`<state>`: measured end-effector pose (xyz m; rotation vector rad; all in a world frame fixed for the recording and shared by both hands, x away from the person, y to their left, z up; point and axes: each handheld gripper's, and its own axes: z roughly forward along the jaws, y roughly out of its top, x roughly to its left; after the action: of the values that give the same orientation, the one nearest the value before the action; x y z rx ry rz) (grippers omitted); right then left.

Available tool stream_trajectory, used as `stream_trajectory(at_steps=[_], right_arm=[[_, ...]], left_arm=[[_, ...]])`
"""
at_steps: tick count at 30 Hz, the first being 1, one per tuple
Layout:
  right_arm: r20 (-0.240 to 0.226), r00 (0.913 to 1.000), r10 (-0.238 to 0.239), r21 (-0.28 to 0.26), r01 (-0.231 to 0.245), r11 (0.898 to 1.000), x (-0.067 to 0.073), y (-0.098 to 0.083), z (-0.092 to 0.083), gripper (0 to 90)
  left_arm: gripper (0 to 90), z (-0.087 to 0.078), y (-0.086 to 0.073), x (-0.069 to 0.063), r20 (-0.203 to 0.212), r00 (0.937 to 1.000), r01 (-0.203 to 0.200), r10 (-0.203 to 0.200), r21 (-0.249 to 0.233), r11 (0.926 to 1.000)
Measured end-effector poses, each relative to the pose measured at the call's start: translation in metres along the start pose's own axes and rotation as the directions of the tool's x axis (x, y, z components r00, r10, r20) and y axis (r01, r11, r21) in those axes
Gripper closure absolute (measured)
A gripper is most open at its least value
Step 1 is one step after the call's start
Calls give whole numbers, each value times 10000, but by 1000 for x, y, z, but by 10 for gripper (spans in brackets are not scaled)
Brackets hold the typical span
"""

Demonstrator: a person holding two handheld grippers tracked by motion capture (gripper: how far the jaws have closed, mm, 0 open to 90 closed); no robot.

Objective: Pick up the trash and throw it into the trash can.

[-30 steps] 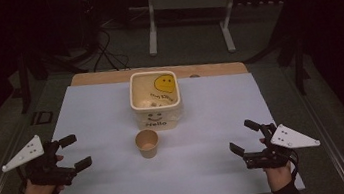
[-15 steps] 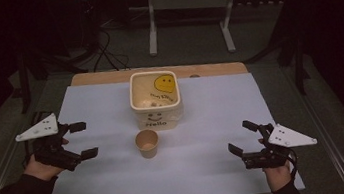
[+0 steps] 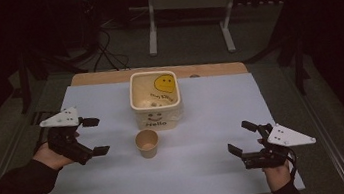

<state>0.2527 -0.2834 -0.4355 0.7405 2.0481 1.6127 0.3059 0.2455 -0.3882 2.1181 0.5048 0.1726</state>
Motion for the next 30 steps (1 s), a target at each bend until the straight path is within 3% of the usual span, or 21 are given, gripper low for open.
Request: stream_trajectory(at_steps=[6,13,15,23,27,30], right_arm=[[-82,10000,1,78,-1,10000,0,0,1,106],[-215,9998,49,121,-46,9999,-1,-1,2,106],[-225,9997,39,157,-36,9999,-1,-1,2,106],[-272,9996,7,297,1,9996,0,-2,4,106],[-319,9995,22,351,-10,9994,0,-2,5,106],[-345,9994,-8,397,22,9992,0,-2,5,106]], left_arm=[[3,13,11,0,275,9989,-390,375,558,9977],[3,28,26,-2,579,9954,-835,765,1303,9880],[3,32,29,-3,551,9929,-1127,1054,1552,9814],[3,48,43,-5,829,9836,-1753,1601,2326,9566],[3,55,48,-6,1071,9795,-1934,1706,2635,9451],[3,62,50,-6,1183,9753,-2137,1865,2914,9324]])
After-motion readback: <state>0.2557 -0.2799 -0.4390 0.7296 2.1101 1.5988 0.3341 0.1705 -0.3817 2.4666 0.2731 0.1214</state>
